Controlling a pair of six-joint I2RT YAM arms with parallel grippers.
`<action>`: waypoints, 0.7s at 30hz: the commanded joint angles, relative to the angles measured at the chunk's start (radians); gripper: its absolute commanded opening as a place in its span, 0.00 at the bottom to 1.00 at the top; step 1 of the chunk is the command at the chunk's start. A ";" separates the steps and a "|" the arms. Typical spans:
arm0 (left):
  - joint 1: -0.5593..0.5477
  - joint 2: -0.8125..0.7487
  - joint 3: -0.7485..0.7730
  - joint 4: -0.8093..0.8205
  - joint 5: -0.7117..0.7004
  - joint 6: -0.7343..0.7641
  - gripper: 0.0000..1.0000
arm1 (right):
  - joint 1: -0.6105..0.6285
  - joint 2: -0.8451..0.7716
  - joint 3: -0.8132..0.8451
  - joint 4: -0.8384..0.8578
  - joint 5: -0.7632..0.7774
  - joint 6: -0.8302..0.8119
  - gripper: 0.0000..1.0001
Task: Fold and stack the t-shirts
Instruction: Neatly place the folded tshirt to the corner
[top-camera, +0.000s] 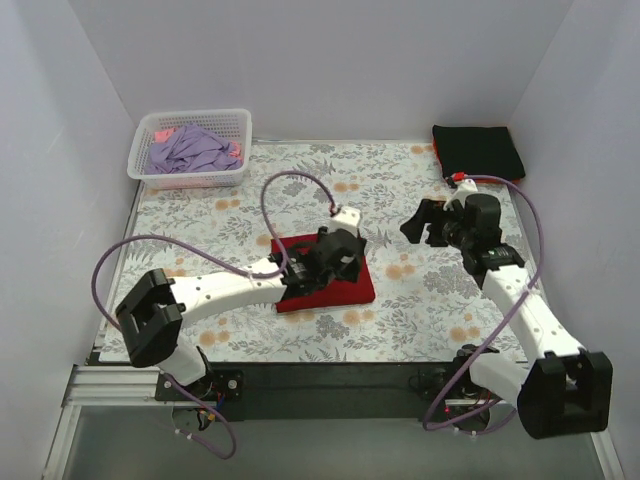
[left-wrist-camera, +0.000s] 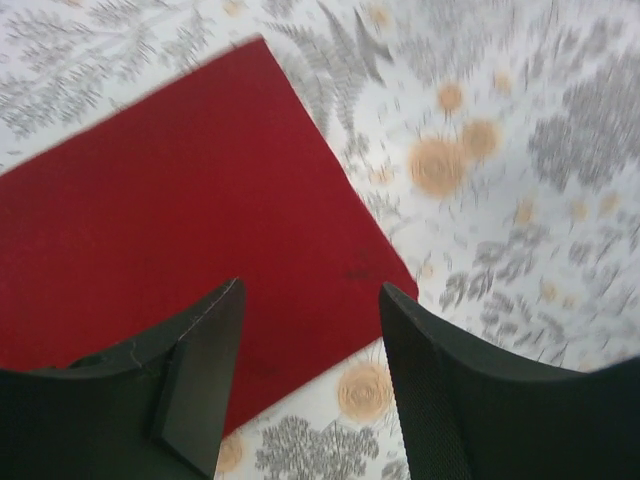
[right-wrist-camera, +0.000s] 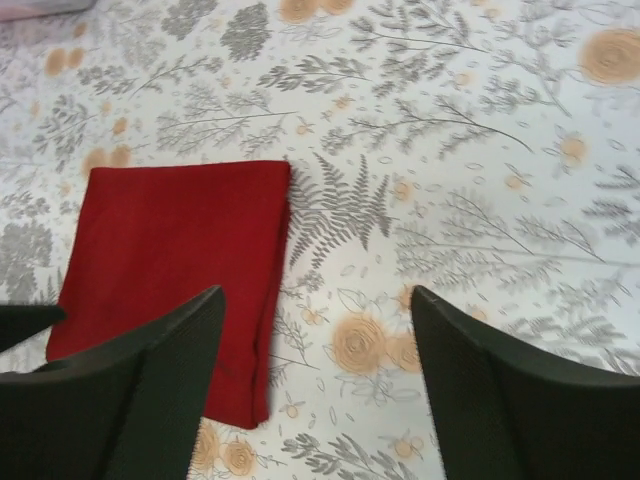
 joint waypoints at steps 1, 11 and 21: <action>-0.126 0.073 0.068 -0.121 -0.179 0.122 0.54 | -0.026 -0.133 -0.049 -0.211 0.141 -0.051 0.87; -0.323 0.383 0.286 -0.172 -0.277 0.225 0.50 | -0.033 -0.386 -0.193 -0.288 0.300 0.022 0.98; -0.330 0.529 0.346 -0.173 -0.328 0.288 0.47 | -0.033 -0.389 -0.268 -0.288 0.213 0.029 0.97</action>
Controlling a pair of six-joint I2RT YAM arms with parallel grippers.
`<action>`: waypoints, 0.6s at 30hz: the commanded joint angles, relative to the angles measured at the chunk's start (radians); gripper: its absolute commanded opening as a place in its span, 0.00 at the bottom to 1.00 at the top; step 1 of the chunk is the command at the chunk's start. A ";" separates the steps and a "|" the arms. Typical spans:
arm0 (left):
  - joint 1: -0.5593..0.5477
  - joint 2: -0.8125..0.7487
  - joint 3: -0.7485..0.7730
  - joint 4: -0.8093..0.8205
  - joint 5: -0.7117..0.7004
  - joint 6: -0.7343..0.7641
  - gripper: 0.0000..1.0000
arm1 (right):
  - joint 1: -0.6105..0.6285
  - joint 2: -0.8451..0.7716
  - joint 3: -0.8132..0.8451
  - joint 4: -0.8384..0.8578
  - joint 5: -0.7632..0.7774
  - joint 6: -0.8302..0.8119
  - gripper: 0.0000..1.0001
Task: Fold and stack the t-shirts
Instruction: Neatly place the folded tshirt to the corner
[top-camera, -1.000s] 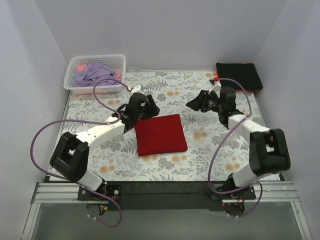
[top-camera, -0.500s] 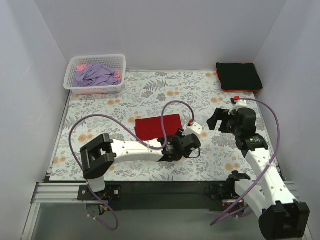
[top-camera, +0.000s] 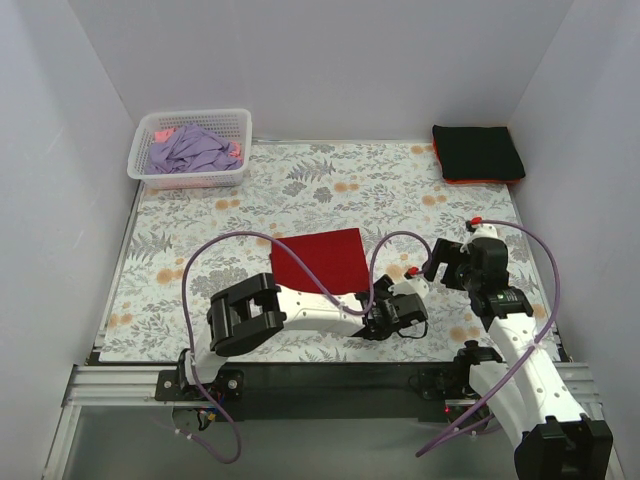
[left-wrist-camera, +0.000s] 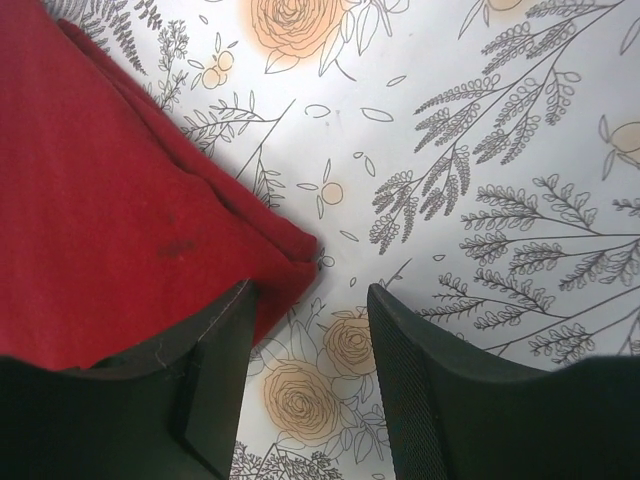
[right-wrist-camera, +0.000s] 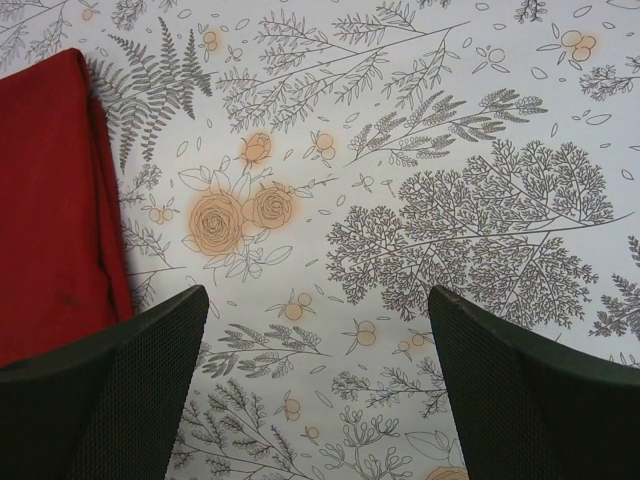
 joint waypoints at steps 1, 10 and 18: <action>0.007 0.013 0.033 0.005 -0.082 0.043 0.47 | 0.010 -0.008 -0.012 0.000 -0.073 0.011 0.97; 0.007 0.056 0.016 0.053 -0.093 0.071 0.42 | 0.012 0.003 -0.036 0.054 -0.127 0.008 0.96; 0.007 0.071 -0.005 0.070 -0.139 0.057 0.13 | 0.012 -0.034 -0.091 0.133 -0.137 0.028 0.98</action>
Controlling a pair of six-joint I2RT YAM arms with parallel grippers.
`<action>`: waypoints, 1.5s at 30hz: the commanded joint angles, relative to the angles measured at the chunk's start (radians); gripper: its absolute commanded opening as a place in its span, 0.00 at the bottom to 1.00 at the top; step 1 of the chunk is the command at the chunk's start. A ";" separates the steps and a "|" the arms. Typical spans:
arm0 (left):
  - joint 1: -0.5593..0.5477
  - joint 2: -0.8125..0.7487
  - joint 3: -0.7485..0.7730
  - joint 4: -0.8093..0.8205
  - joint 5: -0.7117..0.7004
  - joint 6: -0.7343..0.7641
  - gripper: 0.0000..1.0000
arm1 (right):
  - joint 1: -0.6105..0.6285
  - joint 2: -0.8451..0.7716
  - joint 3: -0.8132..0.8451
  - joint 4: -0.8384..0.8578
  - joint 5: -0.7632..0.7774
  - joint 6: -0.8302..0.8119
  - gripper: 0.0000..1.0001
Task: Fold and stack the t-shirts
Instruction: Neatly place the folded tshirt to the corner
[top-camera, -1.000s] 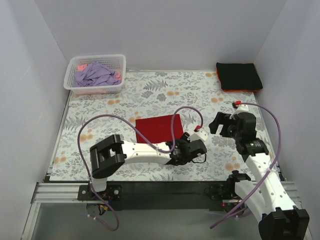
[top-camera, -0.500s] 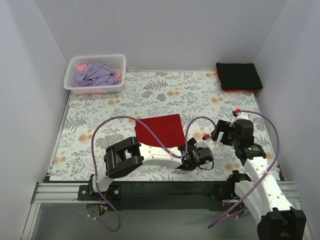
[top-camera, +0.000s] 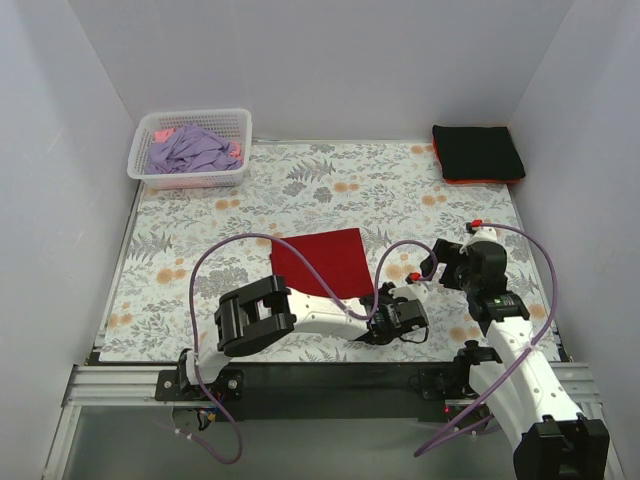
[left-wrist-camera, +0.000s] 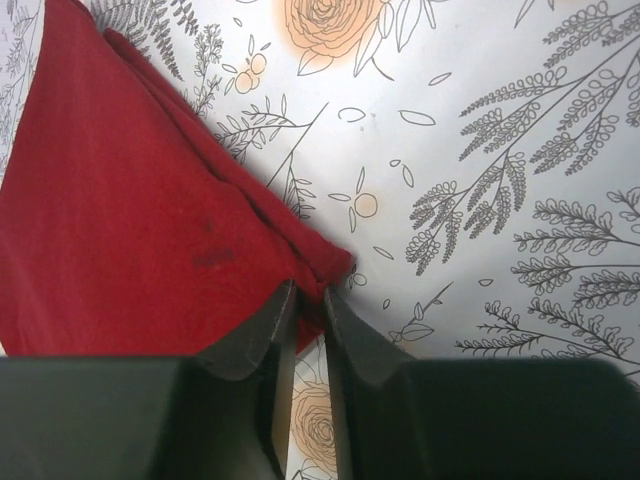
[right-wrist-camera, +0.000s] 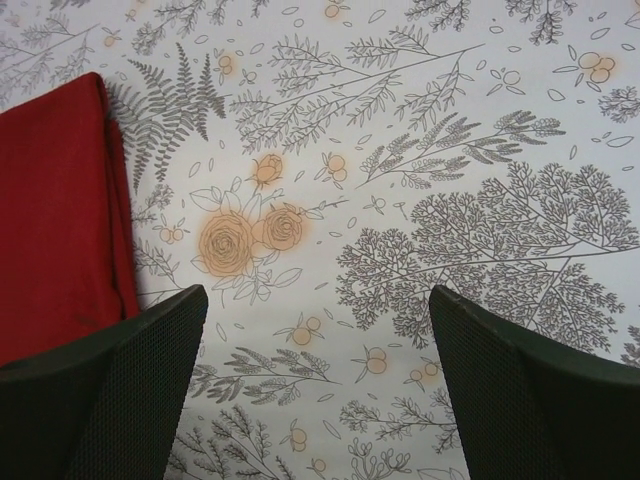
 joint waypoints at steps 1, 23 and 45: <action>0.018 -0.010 -0.008 0.037 -0.025 -0.016 0.07 | 0.017 -0.029 -0.033 0.041 -0.143 0.025 0.98; 0.047 -0.369 -0.262 0.167 0.116 -0.141 0.00 | 0.030 0.318 -0.246 0.698 -0.545 0.488 0.98; 0.054 -0.400 -0.301 0.187 0.133 -0.178 0.00 | 0.353 0.921 -0.177 1.299 -0.508 0.862 0.84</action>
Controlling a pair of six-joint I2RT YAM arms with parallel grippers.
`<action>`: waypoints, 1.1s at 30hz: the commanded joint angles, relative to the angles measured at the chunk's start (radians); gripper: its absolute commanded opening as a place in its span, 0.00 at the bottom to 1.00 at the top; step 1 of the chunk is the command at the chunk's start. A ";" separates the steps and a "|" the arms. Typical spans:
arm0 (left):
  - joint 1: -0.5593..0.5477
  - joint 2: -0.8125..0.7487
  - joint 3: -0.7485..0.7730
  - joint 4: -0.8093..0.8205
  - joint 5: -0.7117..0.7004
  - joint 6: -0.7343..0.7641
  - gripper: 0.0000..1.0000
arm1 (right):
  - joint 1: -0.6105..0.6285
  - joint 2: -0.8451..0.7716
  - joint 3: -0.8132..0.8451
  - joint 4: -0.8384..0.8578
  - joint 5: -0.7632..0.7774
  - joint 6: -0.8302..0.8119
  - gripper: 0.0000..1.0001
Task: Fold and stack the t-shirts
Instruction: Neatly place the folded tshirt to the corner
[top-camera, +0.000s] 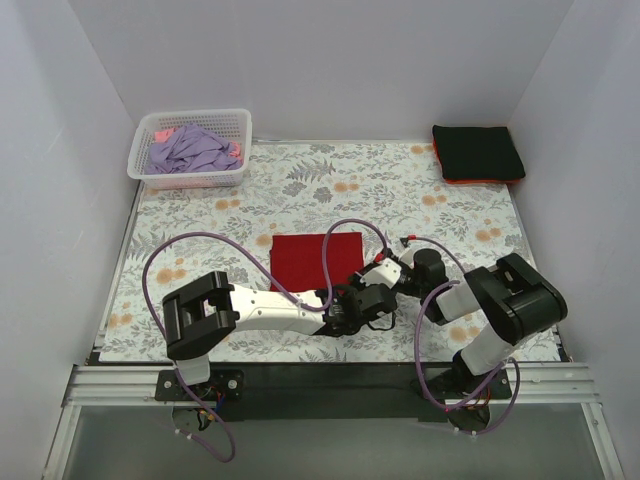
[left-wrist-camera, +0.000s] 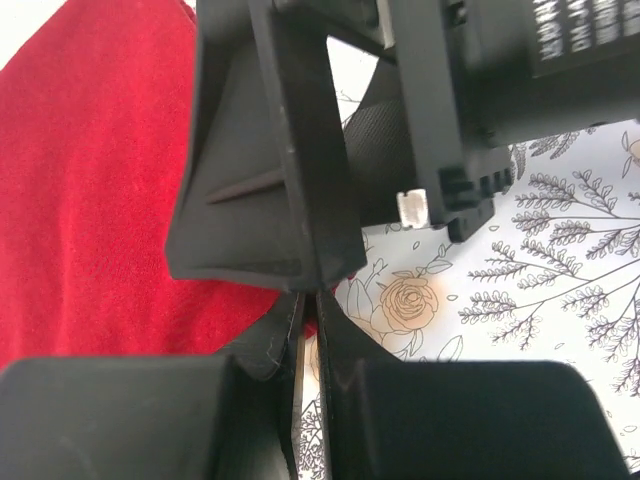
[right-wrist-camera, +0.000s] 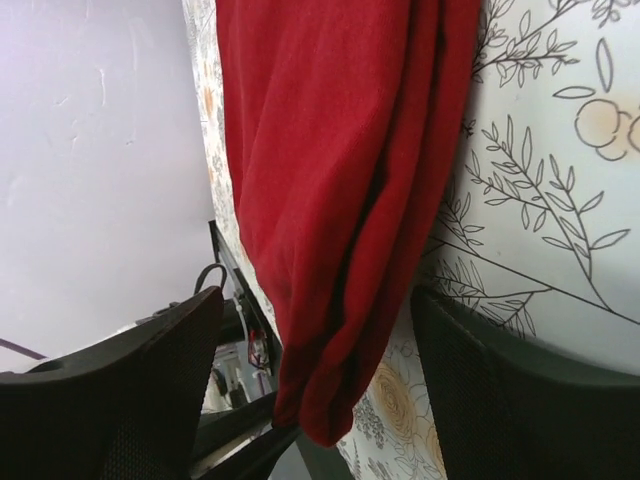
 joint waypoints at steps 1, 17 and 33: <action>0.004 -0.076 -0.011 0.020 -0.012 -0.020 0.00 | 0.026 0.066 -0.001 0.103 0.008 0.055 0.82; 0.007 -0.059 0.021 -0.013 -0.017 -0.045 0.15 | 0.035 -0.008 0.046 -0.067 0.043 -0.114 0.01; 0.372 -0.417 -0.033 -0.162 0.343 -0.007 0.54 | -0.074 0.017 0.493 -0.901 0.175 -0.764 0.01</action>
